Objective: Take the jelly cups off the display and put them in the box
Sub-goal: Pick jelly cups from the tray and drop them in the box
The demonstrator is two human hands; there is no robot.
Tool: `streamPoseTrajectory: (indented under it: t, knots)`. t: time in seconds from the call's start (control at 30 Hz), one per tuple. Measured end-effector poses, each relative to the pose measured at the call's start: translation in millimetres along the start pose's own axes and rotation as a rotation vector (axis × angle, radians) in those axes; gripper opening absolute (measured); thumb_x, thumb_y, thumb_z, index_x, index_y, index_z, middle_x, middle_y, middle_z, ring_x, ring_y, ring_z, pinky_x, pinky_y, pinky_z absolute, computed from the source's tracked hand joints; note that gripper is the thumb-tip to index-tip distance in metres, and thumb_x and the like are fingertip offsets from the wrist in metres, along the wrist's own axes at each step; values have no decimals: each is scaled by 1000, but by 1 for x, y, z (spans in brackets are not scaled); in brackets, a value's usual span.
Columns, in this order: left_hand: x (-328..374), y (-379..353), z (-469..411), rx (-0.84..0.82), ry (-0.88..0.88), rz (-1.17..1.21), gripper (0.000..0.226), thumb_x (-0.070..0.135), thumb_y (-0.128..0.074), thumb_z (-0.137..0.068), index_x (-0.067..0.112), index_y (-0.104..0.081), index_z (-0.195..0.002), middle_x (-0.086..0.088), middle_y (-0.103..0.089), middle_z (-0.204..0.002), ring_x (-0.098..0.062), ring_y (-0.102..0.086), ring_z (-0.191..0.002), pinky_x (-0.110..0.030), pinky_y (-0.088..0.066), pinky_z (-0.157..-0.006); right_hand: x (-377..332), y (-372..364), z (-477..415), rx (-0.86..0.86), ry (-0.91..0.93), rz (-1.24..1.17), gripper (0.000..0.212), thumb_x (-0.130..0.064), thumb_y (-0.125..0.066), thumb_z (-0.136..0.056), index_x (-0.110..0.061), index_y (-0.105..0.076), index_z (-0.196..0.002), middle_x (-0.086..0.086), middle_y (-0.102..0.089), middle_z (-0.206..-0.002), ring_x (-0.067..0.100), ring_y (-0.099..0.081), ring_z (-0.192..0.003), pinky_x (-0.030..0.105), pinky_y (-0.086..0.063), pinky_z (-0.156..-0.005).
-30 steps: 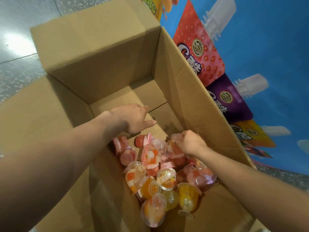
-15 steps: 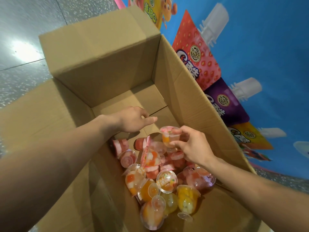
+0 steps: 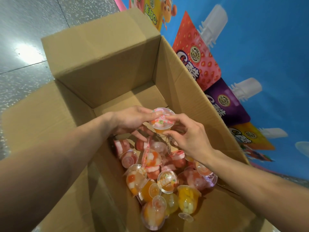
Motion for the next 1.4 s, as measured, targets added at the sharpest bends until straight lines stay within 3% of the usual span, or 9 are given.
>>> streamPoseTrajectory:
  t: [0.2, 0.33, 0.4, 0.53, 0.6, 0.83, 0.97, 1.1, 1.4]
  knots:
    - [0, 10, -4, 105, -12, 97, 15, 25, -60, -97, 17, -70, -106, -14, -77, -101, -32, -73, -100, -35, -61, -79, -2, 1, -2, -66, -132, -10, 64, -37, -82, -80, -26, -44, -131, -7, -63, -127, 4, -63, -114, 25, -56, -91]
    - [3, 32, -1, 258, -27, 92, 26, 25, -63, -96, 12, -67, -118, -15, -77, -98, -31, -74, -96, -33, -61, -75, 21, -11, 11, -133, -323, 149, 17, -42, -63, -95, -27, -59, -92, -10, -68, -78, 4, -65, -71, 31, -54, -64]
    - [2, 43, 0, 300, -22, 88, 32, 24, -64, -95, 10, -64, -123, -16, -76, -100, -30, -74, -94, -32, -62, -72, 34, -35, 25, -298, -456, 232, 25, -45, -58, -97, -29, -55, -79, -9, -66, -65, 4, -64, -63, 29, -47, -61]
    - [-1, 56, 0, 333, -20, 99, 37, 25, -67, -93, 7, -63, -126, -16, -76, -100, -27, -76, -90, -34, -62, -72, 39, -82, 48, -542, -692, 276, 62, -76, -47, -87, -21, -60, -111, 6, -70, -109, 28, -65, -104, 36, -53, -82]
    - [-3, 58, 1, 332, -23, 94, 36, 25, -67, -93, 7, -65, -124, -15, -76, -100, -28, -75, -91, -34, -62, -72, 31, -95, 47, -563, -714, 285, 77, -83, -45, -83, -19, -58, -123, 6, -66, -116, 30, -62, -109, 37, -52, -83]
    - [-8, 58, 2, 308, -25, 47, 30, 27, -67, -94, 10, -68, -119, -13, -77, -99, -30, -75, -93, -34, -61, -73, 22, -103, 34, -636, -796, 348, 21, -30, -58, -93, -16, -62, -108, 9, -68, -110, 29, -57, -88, 29, -45, -72]
    - [2, 62, 8, 288, -54, -4, 30, 28, -69, -91, 10, -71, -116, -12, -77, -96, -25, -75, -87, -32, -63, -69, 32, -79, 30, -552, -900, 181, 14, -14, -57, -90, -22, -67, -97, 5, -70, -89, 25, -72, -73, 29, -58, -61]
    - [31, 66, 24, 274, -125, -46, 21, 25, -70, -90, 14, -75, -106, -13, -77, -91, -16, -73, -73, -18, -55, -52, 35, -37, 21, -376, -958, -112, 18, -25, -69, -95, -11, -68, -107, 15, -74, -96, 34, -75, -78, 48, -63, -67]
    - [123, 36, 106, 283, -234, -1, 55, 42, -76, -69, 4, -65, -106, -14, -75, -86, -18, -70, -71, -28, -61, -63, -94, 87, 10, -158, -791, -345, 17, -26, -63, -99, -21, -71, -114, 14, -77, -93, 33, -76, -82, 47, -63, -78]
Point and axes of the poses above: each hand's wrist, its own z-axis away from the middle knuckle, its own y-axis out of the back of the hand, x = y × z, the point moved 7 cm from there along -z, towards the middle knuckle
